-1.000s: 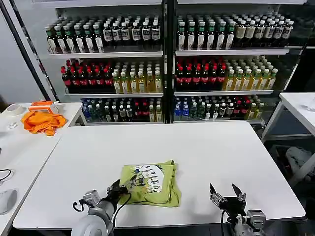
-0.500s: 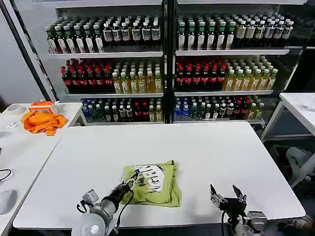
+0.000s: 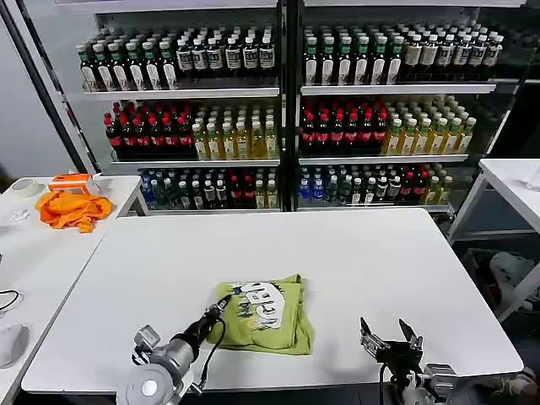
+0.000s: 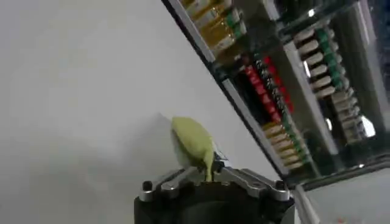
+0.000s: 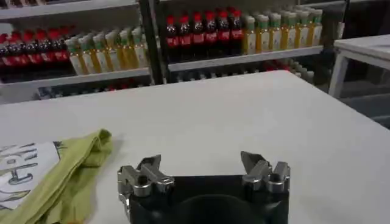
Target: Fold and organize the clothes.
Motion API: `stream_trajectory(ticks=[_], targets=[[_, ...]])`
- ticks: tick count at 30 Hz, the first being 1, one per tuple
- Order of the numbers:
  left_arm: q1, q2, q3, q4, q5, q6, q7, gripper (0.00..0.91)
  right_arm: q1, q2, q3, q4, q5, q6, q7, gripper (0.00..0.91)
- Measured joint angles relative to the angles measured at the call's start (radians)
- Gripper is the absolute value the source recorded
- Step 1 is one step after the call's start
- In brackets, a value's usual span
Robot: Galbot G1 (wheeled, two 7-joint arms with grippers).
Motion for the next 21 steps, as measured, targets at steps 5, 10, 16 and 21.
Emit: stream_trajectory(ticks=[5, 10, 16, 21], targets=[[0.002, -0.013, -0.039, -0.013, -0.06, -0.001, -0.007, 0.02, 0.005, 0.003, -0.001, -0.001, 0.003, 0.0, 0.0, 0.907], [-0.005, 0.01, -0.118, -0.041, -0.099, 0.007, -0.019, 0.02, 0.013, -0.001, -0.001, -0.003, 0.011, 0.0, 0.0, 0.907], [-0.017, 0.141, -0.278, -0.064, -0.092, 0.04, -0.012, 0.02, 0.031, -0.007, -0.009, -0.016, 0.024, 0.001, 0.0, 0.907], [-0.004, 0.283, -0.363, -0.11, -0.004, 0.058, 0.015, 0.02, 0.054, -0.001, -0.026, -0.027, 0.025, 0.001, 0.001, 0.907]])
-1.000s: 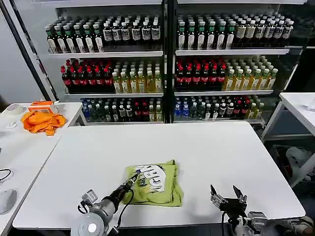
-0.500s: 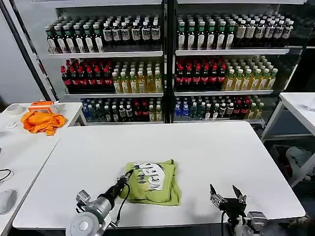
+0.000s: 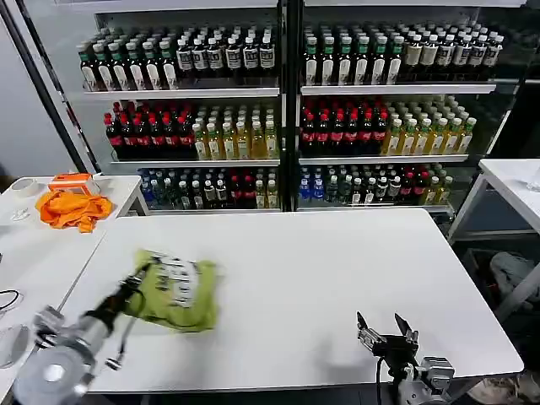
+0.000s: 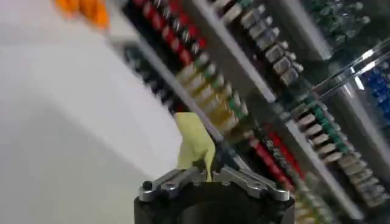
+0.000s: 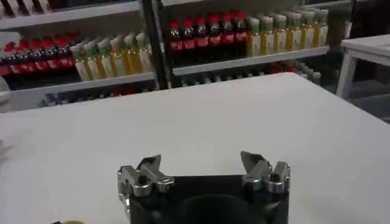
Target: Fold and organize the clothes.
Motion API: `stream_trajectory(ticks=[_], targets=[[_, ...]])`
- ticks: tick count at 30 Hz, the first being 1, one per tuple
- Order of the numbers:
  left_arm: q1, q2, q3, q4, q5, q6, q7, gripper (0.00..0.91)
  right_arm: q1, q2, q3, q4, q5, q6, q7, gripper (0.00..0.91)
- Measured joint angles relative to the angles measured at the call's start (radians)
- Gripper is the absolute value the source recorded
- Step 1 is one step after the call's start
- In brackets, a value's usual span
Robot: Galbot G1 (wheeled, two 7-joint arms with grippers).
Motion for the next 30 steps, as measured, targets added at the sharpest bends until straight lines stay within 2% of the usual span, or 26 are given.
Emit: stream_trajectory(ticks=[6, 12, 19, 28, 29, 30], targets=[[0.044, 0.082, 0.055, -0.081, 0.259, 0.002, 0.033, 0.02, 0.008, -0.002, -0.011, -0.013, -0.007, 0.005, -0.002, 0.907], [0.048, 0.097, 0.279, -0.073, 0.654, -0.034, 0.035, 0.02, 0.005, -0.002, -0.008, -0.022, -0.019, 0.012, -0.005, 0.907], [-0.037, 0.036, 0.563, -0.024, 1.03, -0.047, 0.033, 0.02, -0.009, 0.006, 0.005, -0.021, -0.035, 0.016, -0.006, 0.907], [-0.197, -0.092, 0.858, 0.087, 1.194, -0.018, 0.003, 0.02, -0.022, 0.01, 0.026, -0.018, -0.04, 0.018, -0.008, 0.907], [-0.215, -0.108, 0.882, 0.103, 1.201, -0.016, -0.001, 0.161, -0.022, 0.01, 0.028, -0.018, -0.04, 0.018, -0.008, 0.907], [-0.234, -0.128, 0.906, 0.123, 1.209, -0.014, -0.008, 0.645, -0.021, 0.009, 0.029, -0.018, -0.04, 0.018, -0.008, 0.907]])
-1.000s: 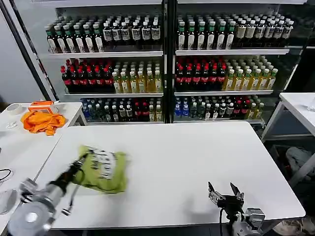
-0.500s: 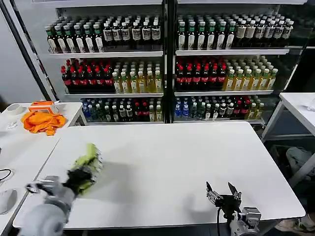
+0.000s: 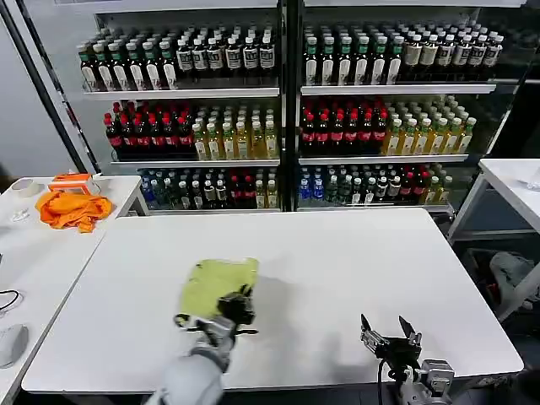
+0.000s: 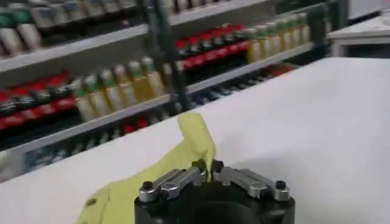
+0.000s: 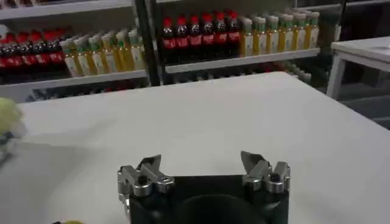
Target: Fold and organize the clothes.
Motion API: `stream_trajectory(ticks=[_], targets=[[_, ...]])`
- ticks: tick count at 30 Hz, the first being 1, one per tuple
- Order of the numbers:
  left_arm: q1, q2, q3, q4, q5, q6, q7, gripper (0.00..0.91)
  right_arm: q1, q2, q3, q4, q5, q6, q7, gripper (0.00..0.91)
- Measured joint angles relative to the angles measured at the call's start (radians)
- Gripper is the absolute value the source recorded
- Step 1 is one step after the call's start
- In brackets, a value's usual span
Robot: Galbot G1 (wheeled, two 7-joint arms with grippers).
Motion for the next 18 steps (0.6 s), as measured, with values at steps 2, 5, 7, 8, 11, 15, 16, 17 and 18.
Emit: stream_trajectory(ticks=[2, 5, 7, 8, 11, 15, 16, 17, 18], targets=[[-0.037, -0.038, 0.033, 0.039, 0.012, 0.0, -0.014, 0.907, 0.001, 0.0, 0.003, 0.0, 0.0, 0.0, 0.0, 0.907], [-0.093, -0.105, 0.072, 0.102, 0.021, -0.003, -0.037, 0.907, 0.003, -0.001, 0.003, 0.0, 0.0, -0.001, -0.001, 0.907], [-0.127, -0.152, 0.089, 0.146, 0.026, -0.017, -0.052, 0.907, 0.006, -0.004, 0.001, 0.0, 0.0, -0.002, -0.002, 0.907], [-0.143, -0.173, 0.095, 0.166, 0.027, -0.028, -0.06, 0.907, 0.008, -0.006, 0.001, 0.0, 0.0, -0.002, -0.002, 0.907], [-0.175, -0.226, 0.113, 0.216, 0.021, -0.078, -0.077, 0.907, 0.015, -0.011, -0.005, -0.004, 0.003, -0.004, -0.001, 0.907], [-0.19, -0.267, 0.113, 0.244, -0.007, -0.154, -0.093, 0.907, 0.033, -0.021, -0.021, -0.013, 0.014, -0.005, 0.004, 0.907], [-0.19, -0.271, 0.109, 0.243, -0.016, -0.168, -0.097, 0.907, 0.041, -0.024, -0.028, -0.016, 0.019, -0.006, 0.006, 0.907], [-0.187, -0.273, 0.1, 0.236, -0.025, -0.181, -0.102, 0.907, 0.048, -0.026, -0.035, -0.019, 0.024, -0.008, 0.008, 0.907], [-0.183, -0.272, 0.09, 0.226, -0.034, -0.191, -0.107, 0.907, 0.056, -0.029, -0.043, -0.021, 0.03, -0.01, 0.01, 0.907]])
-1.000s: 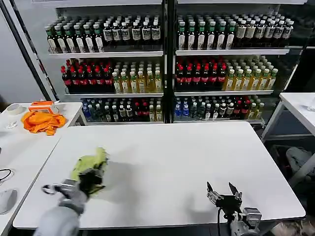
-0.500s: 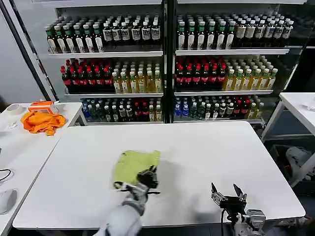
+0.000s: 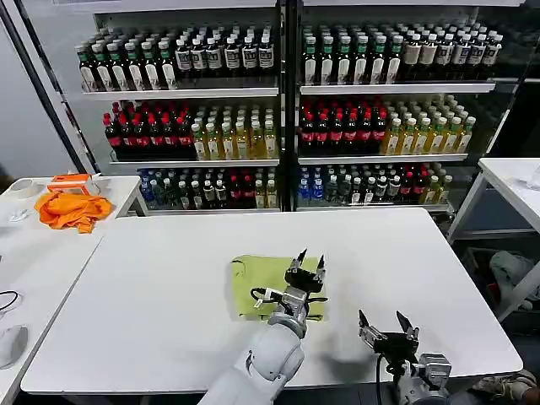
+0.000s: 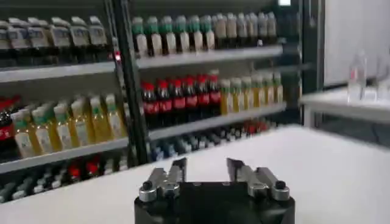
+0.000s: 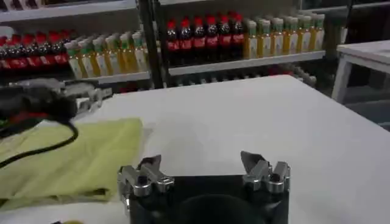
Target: Fold and organize the clothes.
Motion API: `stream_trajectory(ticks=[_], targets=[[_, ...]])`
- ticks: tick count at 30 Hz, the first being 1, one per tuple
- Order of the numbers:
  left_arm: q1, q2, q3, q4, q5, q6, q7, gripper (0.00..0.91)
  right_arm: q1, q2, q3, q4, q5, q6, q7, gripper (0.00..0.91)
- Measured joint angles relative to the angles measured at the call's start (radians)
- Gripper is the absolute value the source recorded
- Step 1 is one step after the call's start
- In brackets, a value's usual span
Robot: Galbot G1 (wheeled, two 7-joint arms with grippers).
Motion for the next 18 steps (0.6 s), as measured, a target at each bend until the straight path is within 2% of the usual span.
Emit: stream_trajectory(ticks=[8, 16, 18], targets=[[0.086, 0.09, -0.154, -0.132, -0.063, -0.04, -0.039, 0.907, 0.118, 0.005, -0.109, -0.055, 0.081, -0.017, 0.035, 0.907], [0.243, 0.191, -0.338, -0.271, -0.106, -0.021, -0.041, 0.907, 0.281, 0.035, -0.219, -0.17, 0.189, -0.04, 0.115, 0.907], [0.288, 0.205, -0.369, -0.307, -0.113, -0.006, -0.035, 0.907, 0.318, 0.04, -0.238, -0.202, 0.214, -0.046, 0.136, 0.464]])
